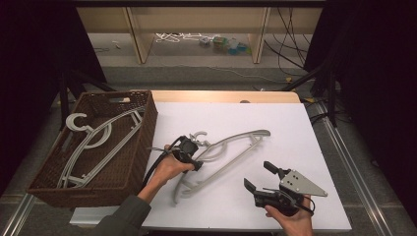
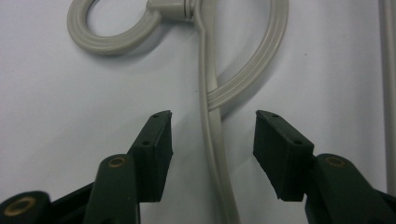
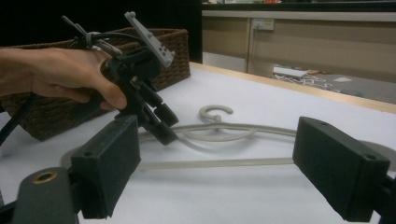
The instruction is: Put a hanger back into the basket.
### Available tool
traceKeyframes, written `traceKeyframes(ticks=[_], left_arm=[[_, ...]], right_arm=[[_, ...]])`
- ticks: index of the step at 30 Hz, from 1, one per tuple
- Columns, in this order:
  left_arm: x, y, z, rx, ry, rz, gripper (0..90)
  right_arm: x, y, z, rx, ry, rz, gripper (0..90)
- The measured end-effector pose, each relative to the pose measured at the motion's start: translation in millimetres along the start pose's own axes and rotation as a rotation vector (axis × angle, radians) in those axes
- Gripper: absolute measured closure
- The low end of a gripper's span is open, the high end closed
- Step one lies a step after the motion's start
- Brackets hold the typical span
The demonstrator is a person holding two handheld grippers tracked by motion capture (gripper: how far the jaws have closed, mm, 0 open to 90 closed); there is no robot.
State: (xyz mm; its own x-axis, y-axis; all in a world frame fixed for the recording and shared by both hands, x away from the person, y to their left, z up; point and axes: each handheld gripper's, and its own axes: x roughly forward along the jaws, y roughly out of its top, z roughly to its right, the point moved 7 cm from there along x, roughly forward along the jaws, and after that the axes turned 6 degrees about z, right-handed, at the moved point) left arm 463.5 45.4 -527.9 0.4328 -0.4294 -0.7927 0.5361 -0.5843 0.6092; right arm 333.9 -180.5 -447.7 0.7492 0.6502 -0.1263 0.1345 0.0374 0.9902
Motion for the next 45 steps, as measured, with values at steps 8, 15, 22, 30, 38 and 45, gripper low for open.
traceKeyframes(ticks=[8,15,22,30,38,45], left_arm=[[4.7,0.7,0.7,0.02,-0.036,-0.026,61.8],[6.8,5.3,1.9,0.043,-0.032,-0.047,77.5],[8.1,8.5,-0.6,0.031,0.019,-0.025,79.4],[2.2,16.4,-0.3,0.008,0.009,0.052,80.7],[-12.3,25.0,-5.2,-0.033,0.004,0.137,81.4],[-25.2,31.8,-7.9,-0.067,0.011,0.192,81.5]], right_arm=[[-0.3,0.6,-0.1,0.001,-0.003,0.0,15.9],[0.6,-0.2,-0.6,-0.002,0.003,-0.002,15.9],[0.6,-0.1,0.1,-0.003,-0.003,0.001,15.9],[1.6,0.2,-0.4,0.014,0.008,0.009,16.0],[2.3,-0.4,-0.7,0.014,0.011,0.011,16.0],[2.0,0.1,-0.3,0.013,0.009,0.013,16.0]])
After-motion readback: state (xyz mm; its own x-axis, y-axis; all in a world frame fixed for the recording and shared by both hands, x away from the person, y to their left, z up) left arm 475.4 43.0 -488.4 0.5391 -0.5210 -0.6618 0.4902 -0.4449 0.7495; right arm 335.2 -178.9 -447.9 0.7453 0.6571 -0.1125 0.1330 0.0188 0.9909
